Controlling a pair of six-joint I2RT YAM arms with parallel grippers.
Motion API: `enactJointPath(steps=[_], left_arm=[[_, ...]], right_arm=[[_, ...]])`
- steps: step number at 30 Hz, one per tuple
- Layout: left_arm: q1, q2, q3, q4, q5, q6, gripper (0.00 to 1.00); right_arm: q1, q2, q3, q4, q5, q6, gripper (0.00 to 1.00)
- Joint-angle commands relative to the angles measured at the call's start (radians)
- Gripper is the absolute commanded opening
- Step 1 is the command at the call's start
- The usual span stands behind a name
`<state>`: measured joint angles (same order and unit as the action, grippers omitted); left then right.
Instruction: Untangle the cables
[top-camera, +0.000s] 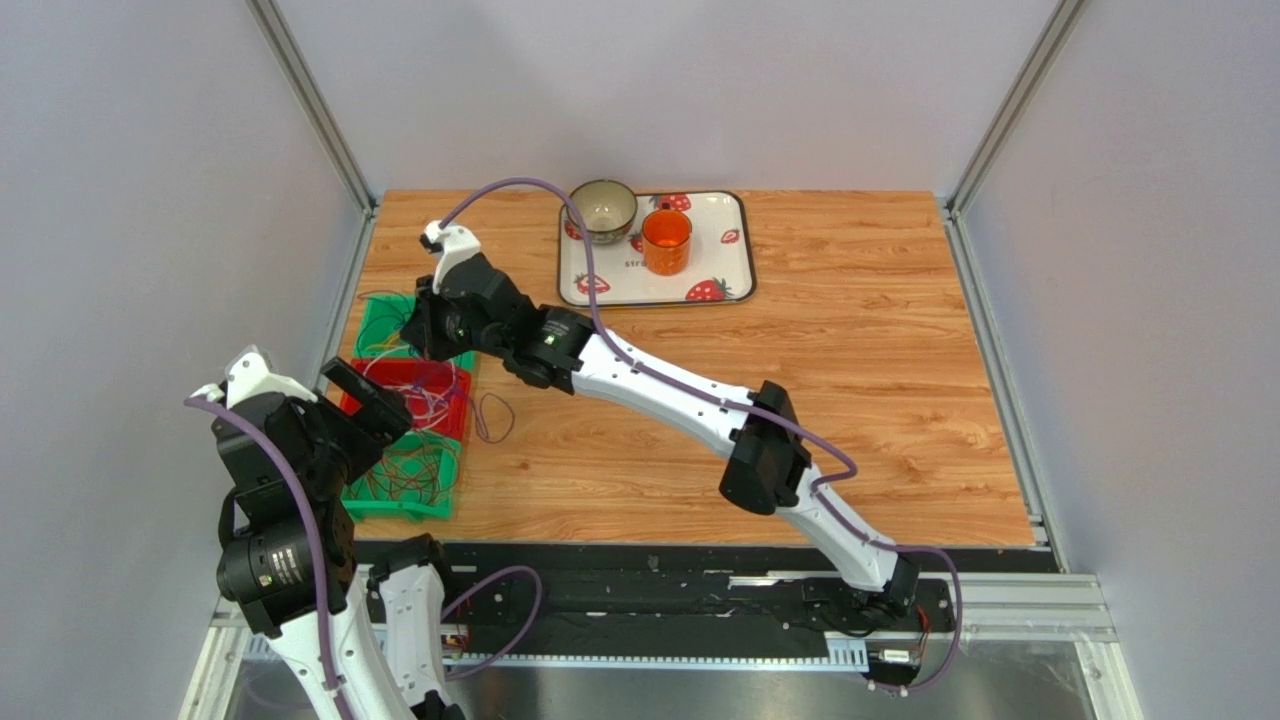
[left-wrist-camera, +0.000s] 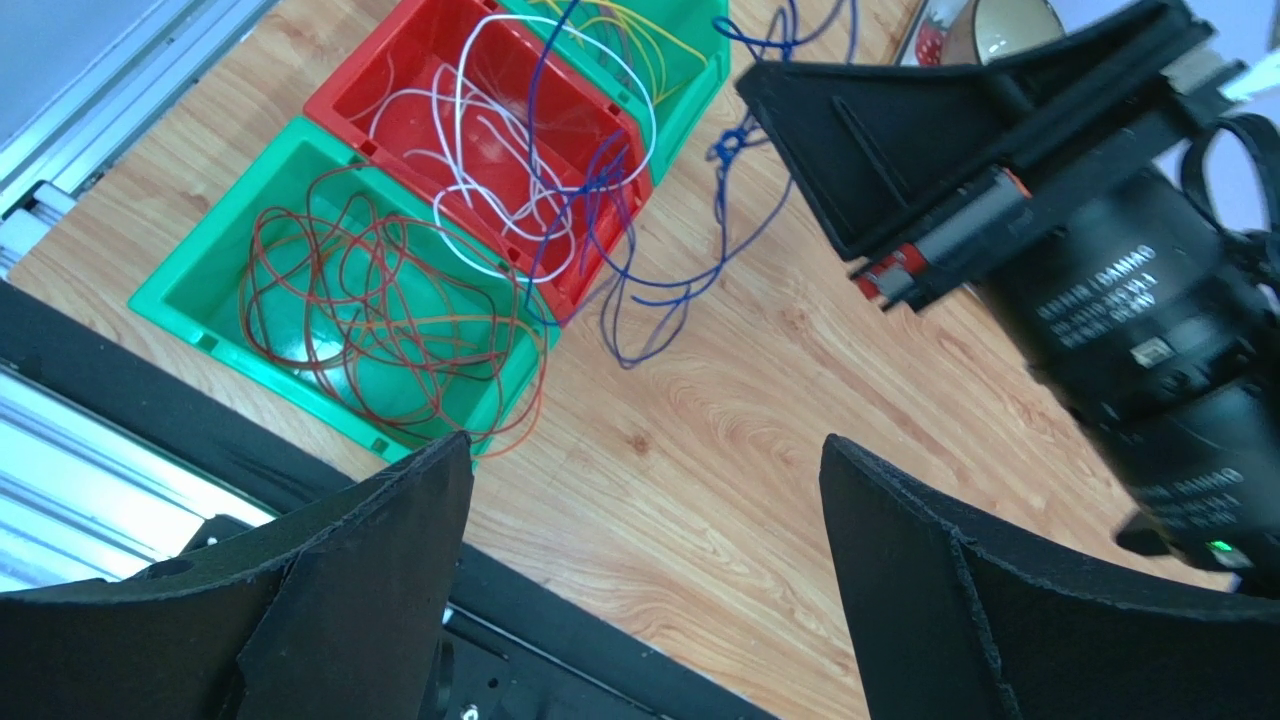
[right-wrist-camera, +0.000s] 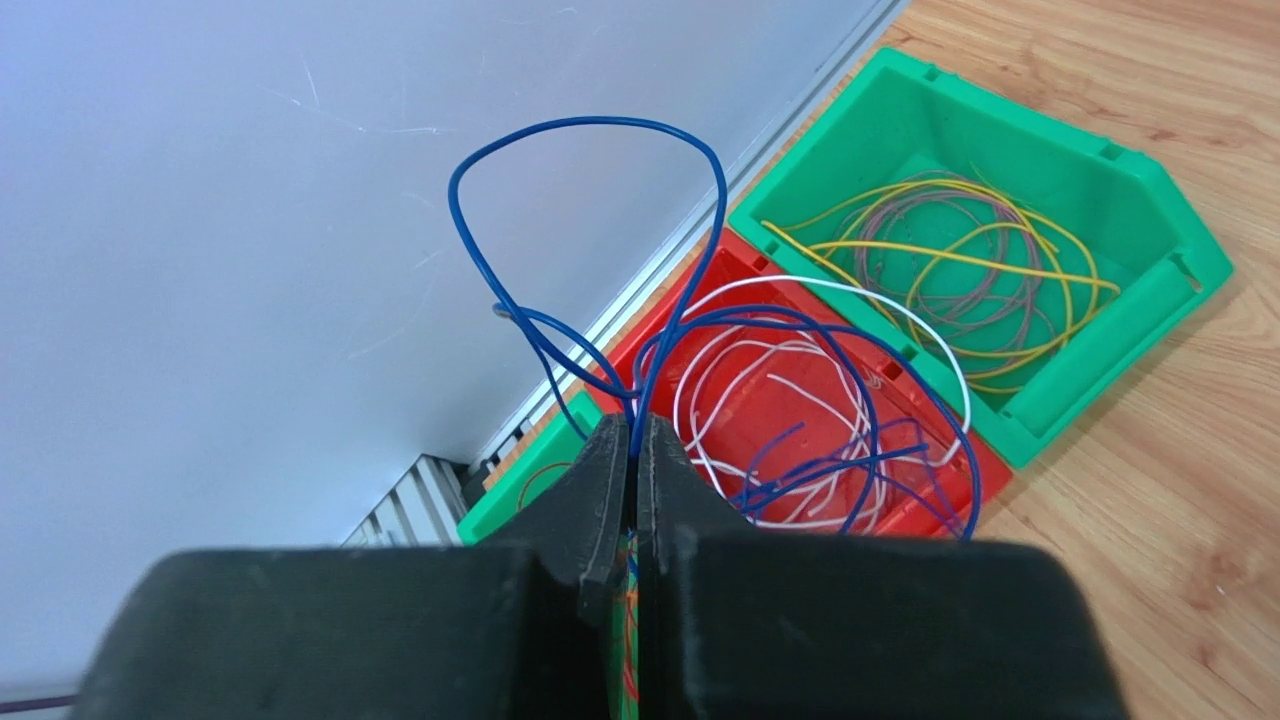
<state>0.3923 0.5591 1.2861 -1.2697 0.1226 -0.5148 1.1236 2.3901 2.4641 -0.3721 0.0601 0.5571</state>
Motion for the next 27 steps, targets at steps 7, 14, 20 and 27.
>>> enactJointPath(steps=[7, 14, 20, 27], left_arm=[[-0.017, 0.007, 0.039, -0.011, 0.018, -0.013, 0.93], [-0.018, 0.01, 0.064, -0.016, 0.009, -0.014, 0.93], [-0.023, 0.016, 0.082, -0.016, 0.0, -0.014, 0.94], [-0.033, 0.013, 0.062, -0.008, -0.009, -0.01, 0.94]], right_arm=[[0.004, 0.001, 0.134, 0.292, -0.012, 0.007, 0.0], [-0.001, -0.012, 0.159, 0.444, -0.017, -0.005, 0.0], [-0.002, 0.033, 0.13, 0.473, -0.017, 0.027, 0.0], [-0.01, 0.083, -0.025, 0.492, -0.016, 0.081, 0.0]])
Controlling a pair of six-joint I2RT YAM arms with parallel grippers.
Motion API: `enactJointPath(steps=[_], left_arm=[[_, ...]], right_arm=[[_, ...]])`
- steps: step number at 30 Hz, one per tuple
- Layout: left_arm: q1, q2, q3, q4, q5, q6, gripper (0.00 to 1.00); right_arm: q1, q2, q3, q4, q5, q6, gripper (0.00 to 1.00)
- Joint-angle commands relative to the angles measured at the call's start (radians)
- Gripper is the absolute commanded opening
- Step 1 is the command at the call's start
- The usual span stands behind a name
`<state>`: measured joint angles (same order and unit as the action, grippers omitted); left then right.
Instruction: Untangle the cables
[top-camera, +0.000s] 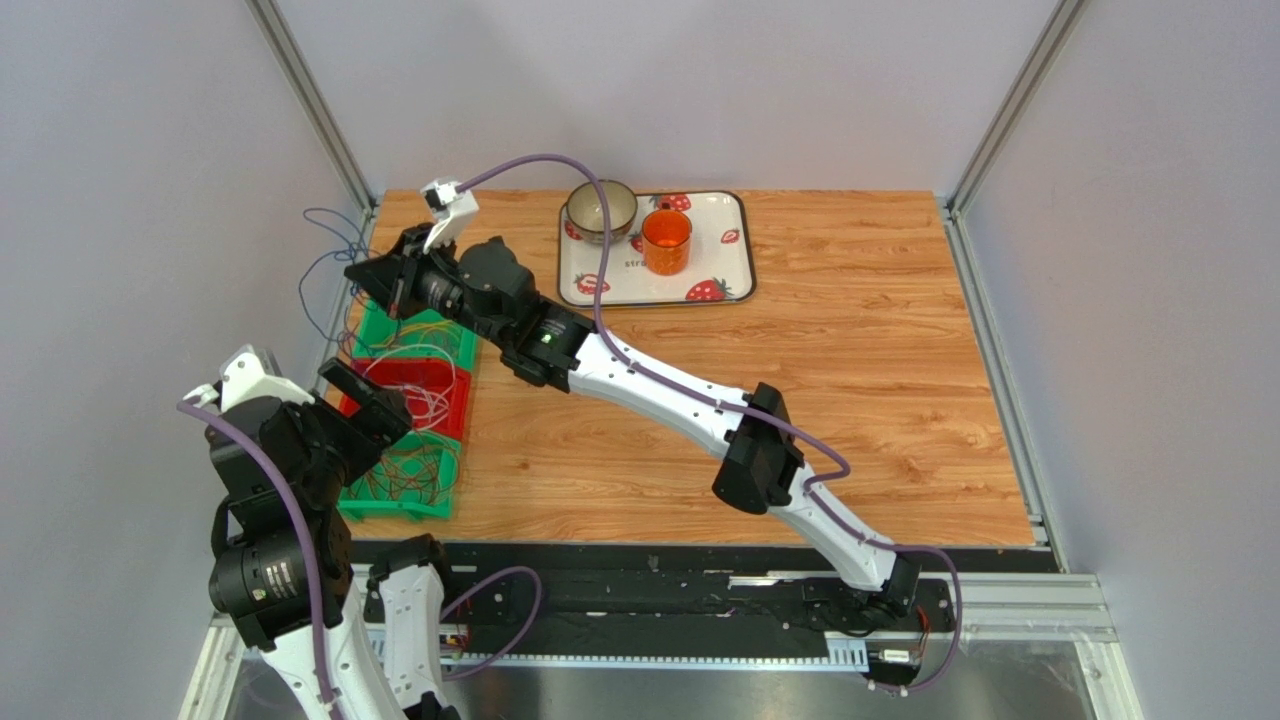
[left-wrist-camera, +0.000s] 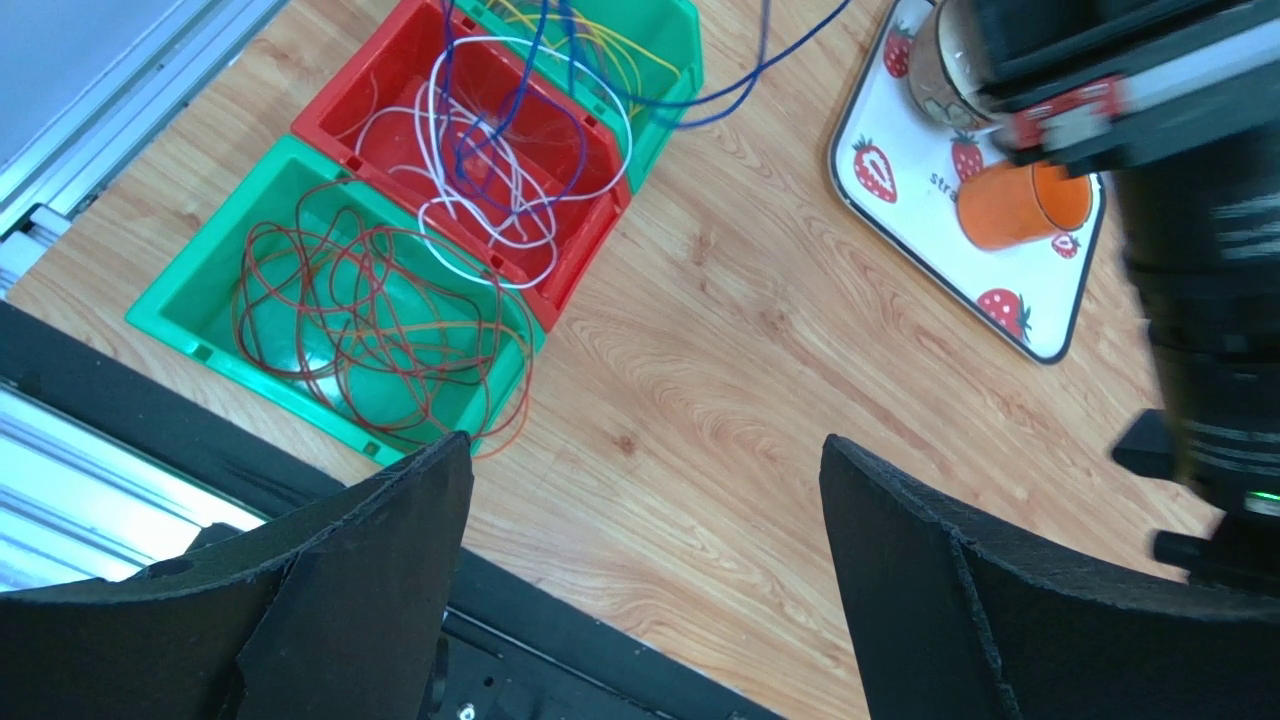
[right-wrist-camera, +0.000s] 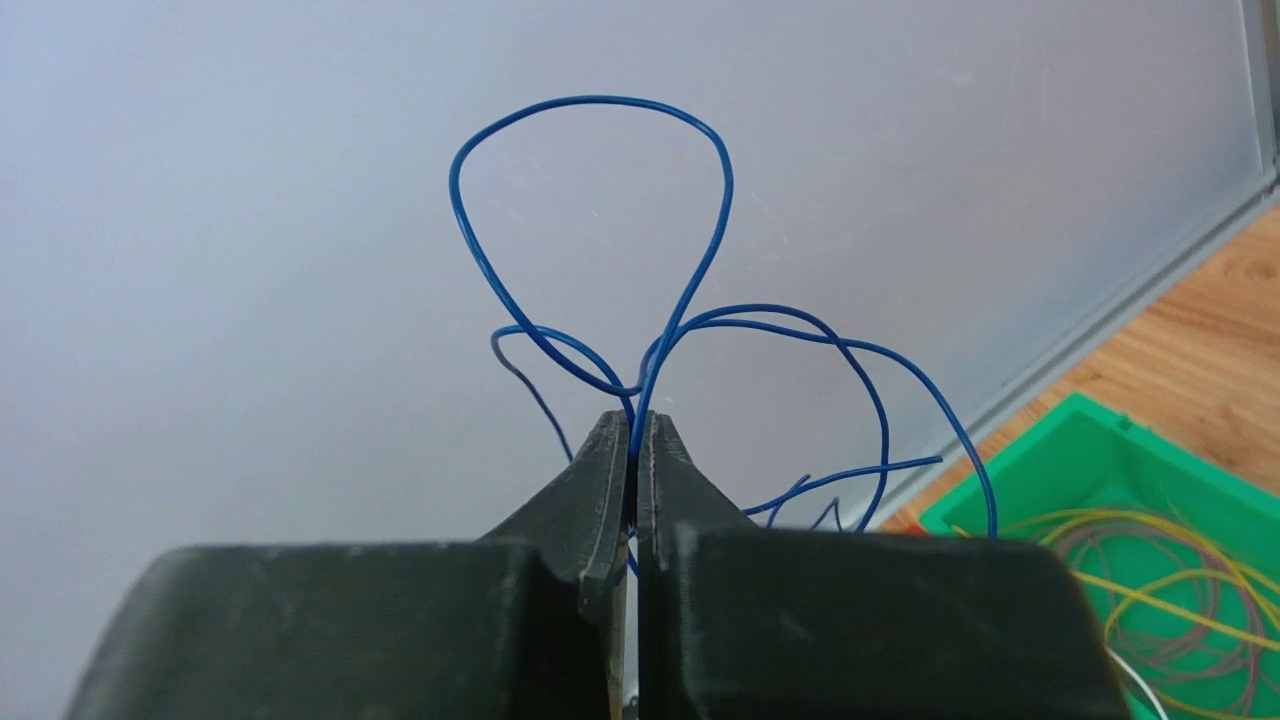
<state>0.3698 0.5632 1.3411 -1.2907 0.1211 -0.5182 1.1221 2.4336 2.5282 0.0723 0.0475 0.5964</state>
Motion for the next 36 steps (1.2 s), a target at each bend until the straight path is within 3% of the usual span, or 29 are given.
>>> enactJointPath(steps=[1, 12, 24, 31, 33, 36], left_arm=[[-0.014, 0.004, 0.0, 0.016, -0.011, -0.006, 0.94], [-0.026, 0.01, 0.009, 0.011, -0.021, -0.003, 0.94], [-0.028, 0.009, 0.001, 0.016, -0.029, -0.002, 0.94], [-0.029, 0.015, 0.001, 0.016, -0.023, 0.0, 0.94], [-0.028, 0.017, 0.003, 0.014, -0.021, -0.002, 0.94], [-0.029, 0.023, 0.007, 0.013, -0.024, 0.001, 0.94]], right_arm=[[-0.01, 0.041, -0.103, 0.046, -0.006, 0.046, 0.0], [-0.013, 0.105, -0.224, 0.011, -0.032, 0.108, 0.0], [0.008, 0.16, -0.252, -0.035, -0.097, 0.151, 0.0], [0.013, 0.209, -0.183, -0.104, -0.143, 0.154, 0.01], [0.013, 0.208, -0.171, -0.124, -0.156, 0.131, 0.06], [0.013, 0.19, -0.167, -0.163, -0.164, 0.108, 0.28]])
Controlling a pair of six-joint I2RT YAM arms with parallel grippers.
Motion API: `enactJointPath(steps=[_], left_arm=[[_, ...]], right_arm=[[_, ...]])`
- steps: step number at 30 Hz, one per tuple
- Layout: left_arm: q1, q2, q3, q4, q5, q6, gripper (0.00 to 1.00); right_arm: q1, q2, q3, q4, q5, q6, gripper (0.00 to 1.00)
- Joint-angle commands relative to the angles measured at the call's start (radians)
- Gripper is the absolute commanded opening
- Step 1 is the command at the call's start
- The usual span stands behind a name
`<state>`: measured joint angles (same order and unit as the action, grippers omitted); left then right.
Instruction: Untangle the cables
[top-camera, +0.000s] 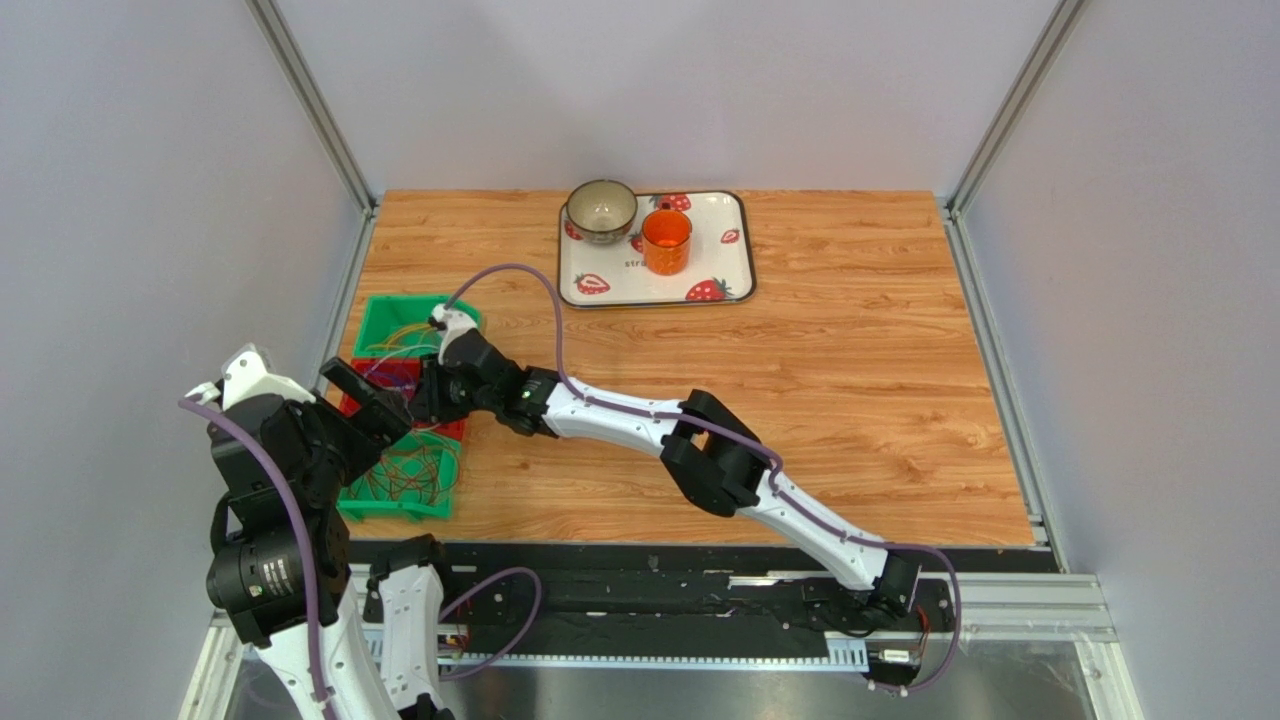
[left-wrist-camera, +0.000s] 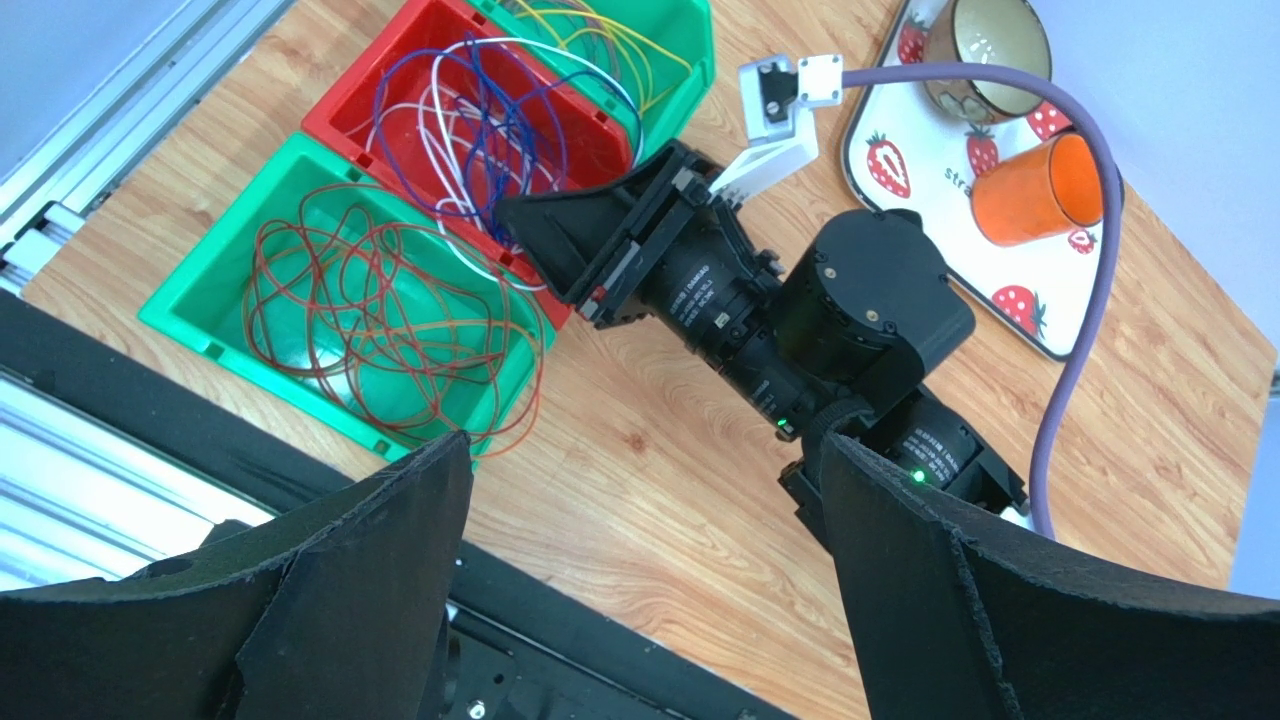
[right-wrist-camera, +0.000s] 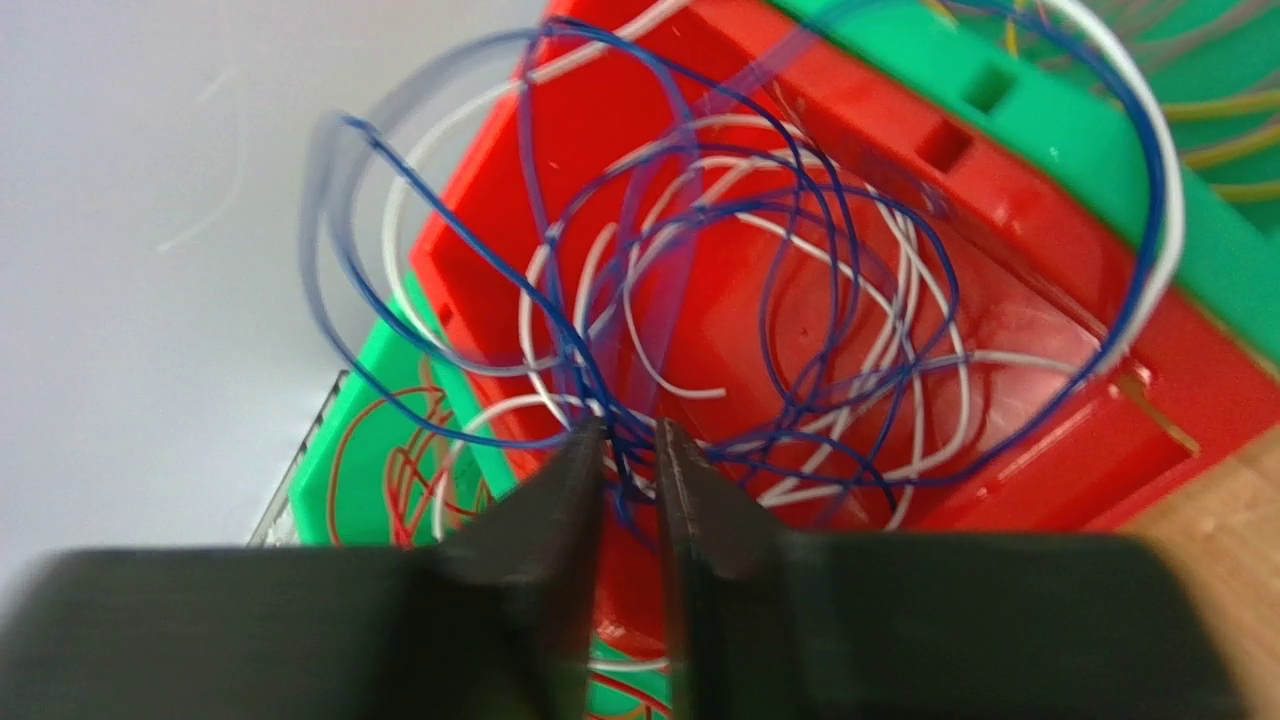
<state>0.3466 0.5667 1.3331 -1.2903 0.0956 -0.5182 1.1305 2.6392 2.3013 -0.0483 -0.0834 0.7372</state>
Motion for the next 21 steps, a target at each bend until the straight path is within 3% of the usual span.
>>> enactJointPath(steps=[1, 7, 15, 21], left_arm=[[-0.008, 0.019, 0.017, 0.011, 0.0, 0.001, 0.94], [-0.008, 0.035, 0.031, 0.009, -0.007, 0.004, 0.94], [-0.006, 0.053, 0.038, 0.008, -0.025, 0.015, 0.94], [-0.008, 0.053, 0.009, 0.029, -0.03, 0.024, 0.94]], right_arm=[[0.005, -0.022, 0.057, -0.056, -0.035, -0.038, 0.39], [0.009, -0.114, -0.035, -0.056, -0.062, -0.085, 0.64], [0.014, -0.284, -0.169, -0.094, -0.061, -0.176, 0.71], [0.011, -0.476, -0.27, -0.209, 0.04, -0.269, 0.71]])
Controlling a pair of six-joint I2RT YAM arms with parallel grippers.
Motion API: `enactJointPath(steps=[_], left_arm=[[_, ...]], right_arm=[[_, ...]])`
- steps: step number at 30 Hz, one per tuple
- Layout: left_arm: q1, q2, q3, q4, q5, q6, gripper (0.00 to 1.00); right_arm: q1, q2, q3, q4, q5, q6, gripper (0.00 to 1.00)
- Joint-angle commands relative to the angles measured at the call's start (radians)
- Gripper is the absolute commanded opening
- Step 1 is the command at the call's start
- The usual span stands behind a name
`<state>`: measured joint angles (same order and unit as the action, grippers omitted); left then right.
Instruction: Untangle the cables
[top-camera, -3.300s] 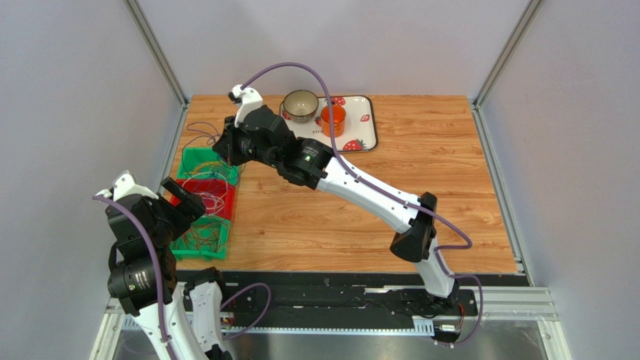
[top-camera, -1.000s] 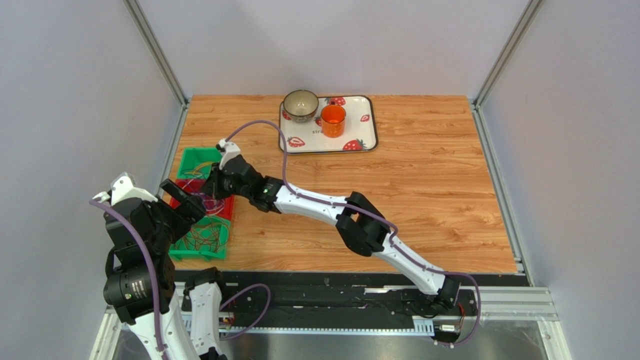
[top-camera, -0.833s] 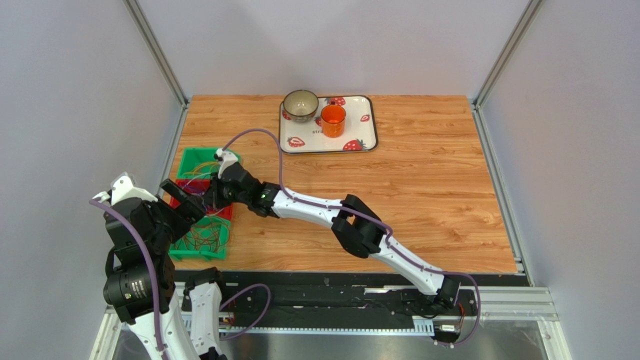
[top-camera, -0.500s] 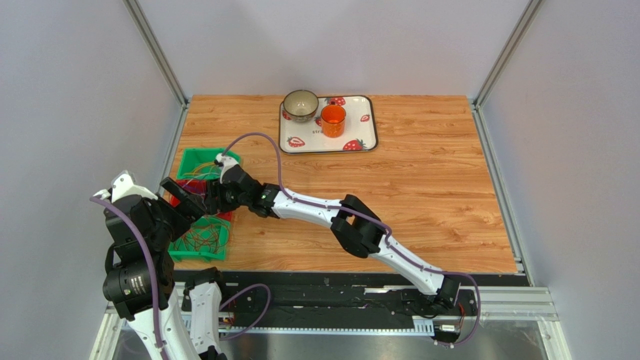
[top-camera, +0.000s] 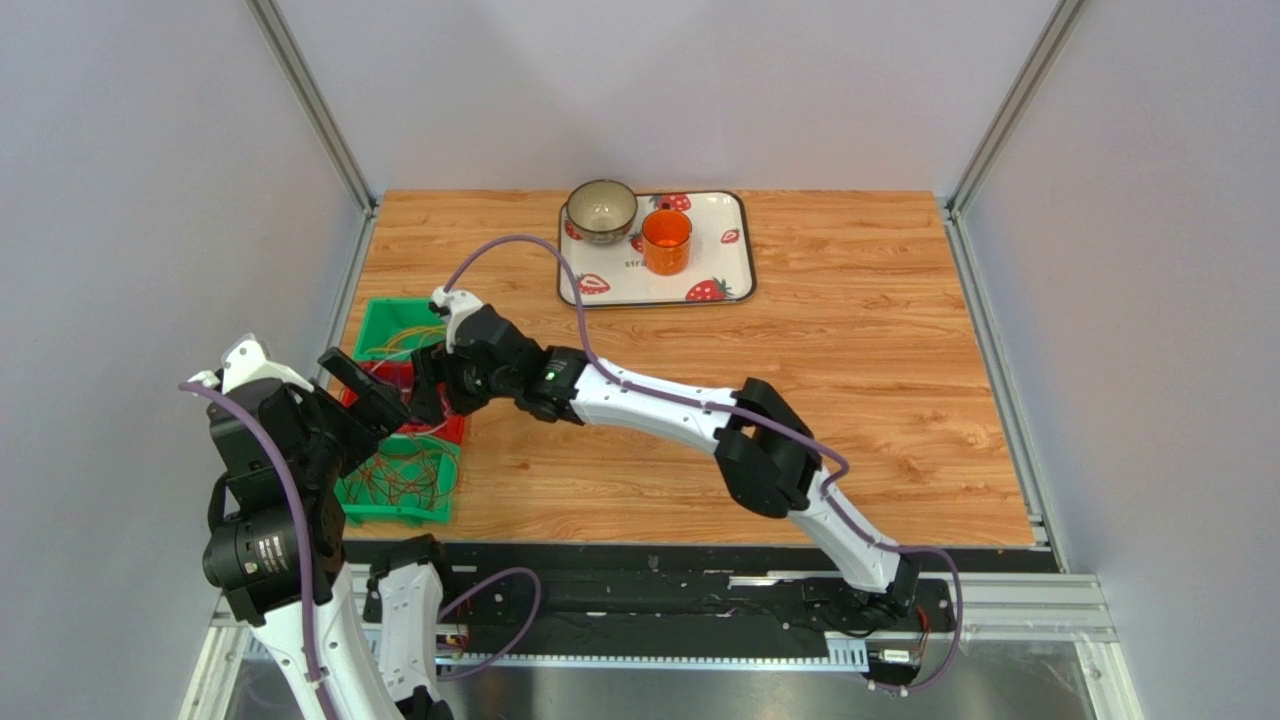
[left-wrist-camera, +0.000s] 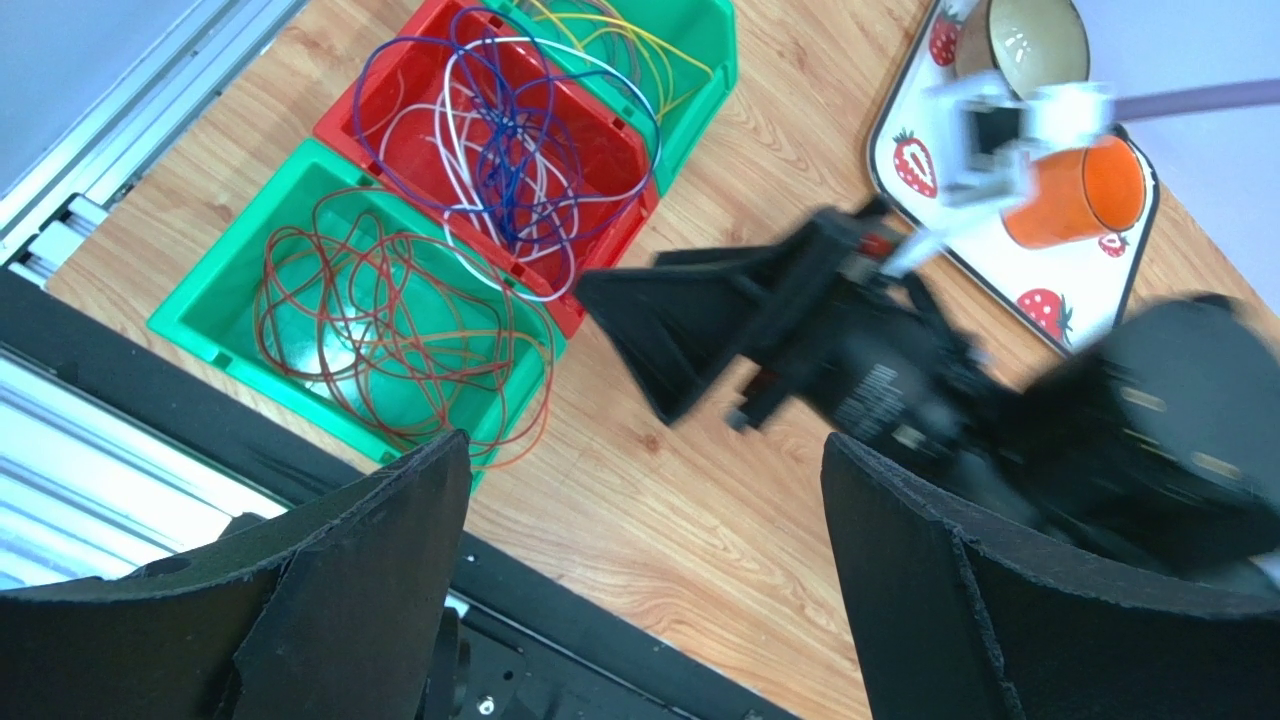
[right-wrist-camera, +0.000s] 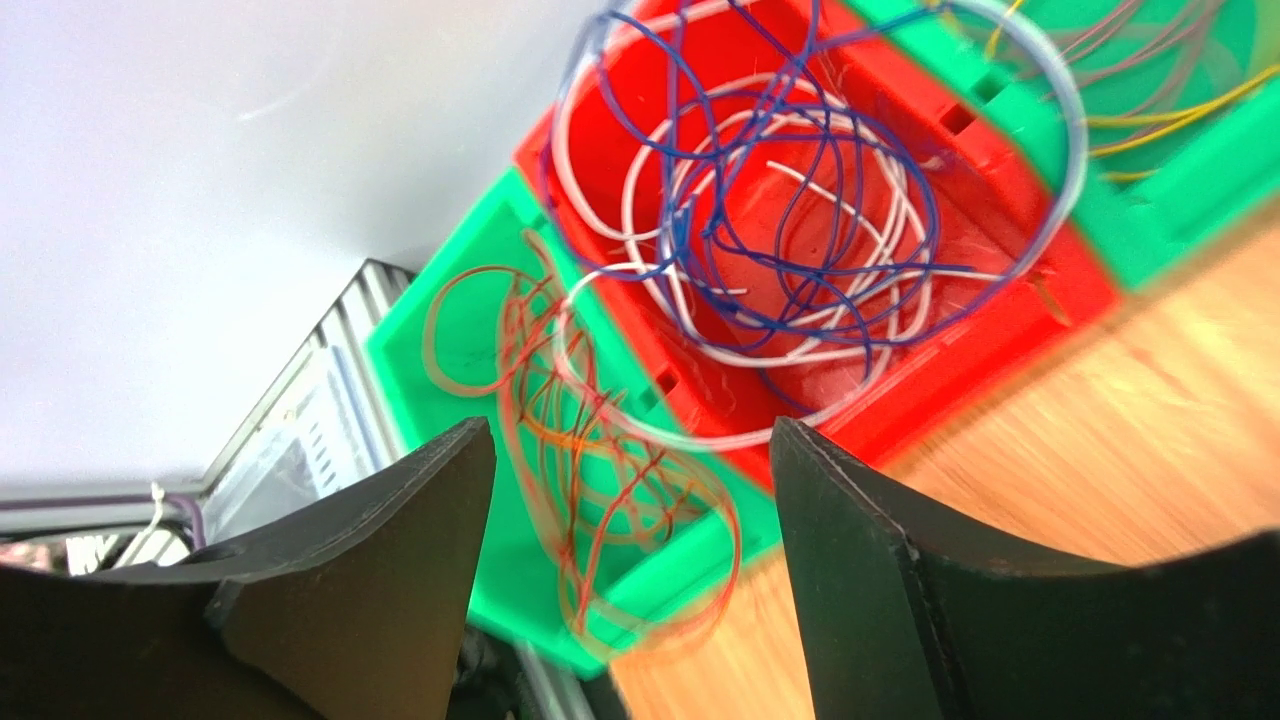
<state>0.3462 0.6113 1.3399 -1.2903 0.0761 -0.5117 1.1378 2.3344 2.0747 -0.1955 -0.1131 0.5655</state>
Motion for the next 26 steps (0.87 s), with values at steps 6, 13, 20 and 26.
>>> enactJointPath(steps=[6, 13, 20, 26], left_arm=[[-0.007, 0.001, -0.042, 0.051, 0.002, 0.024, 0.94], [-0.007, -0.025, -0.102, 0.08, 0.004, 0.03, 0.94], [-0.006, -0.05, -0.156, 0.112, 0.007, 0.029, 0.94], [-0.007, -0.053, -0.2, 0.175, 0.002, 0.022, 0.94]], right_arm=[[0.004, -0.524, -0.396, -0.131, 0.332, -0.157, 0.7], [0.004, -0.9, -0.746, -0.196, 0.568, -0.204, 0.75], [0.004, -1.178, -0.99, -0.255, 0.676, -0.128, 0.75], [0.0, -1.271, -1.053, -0.289, 0.794, -0.115, 0.75]])
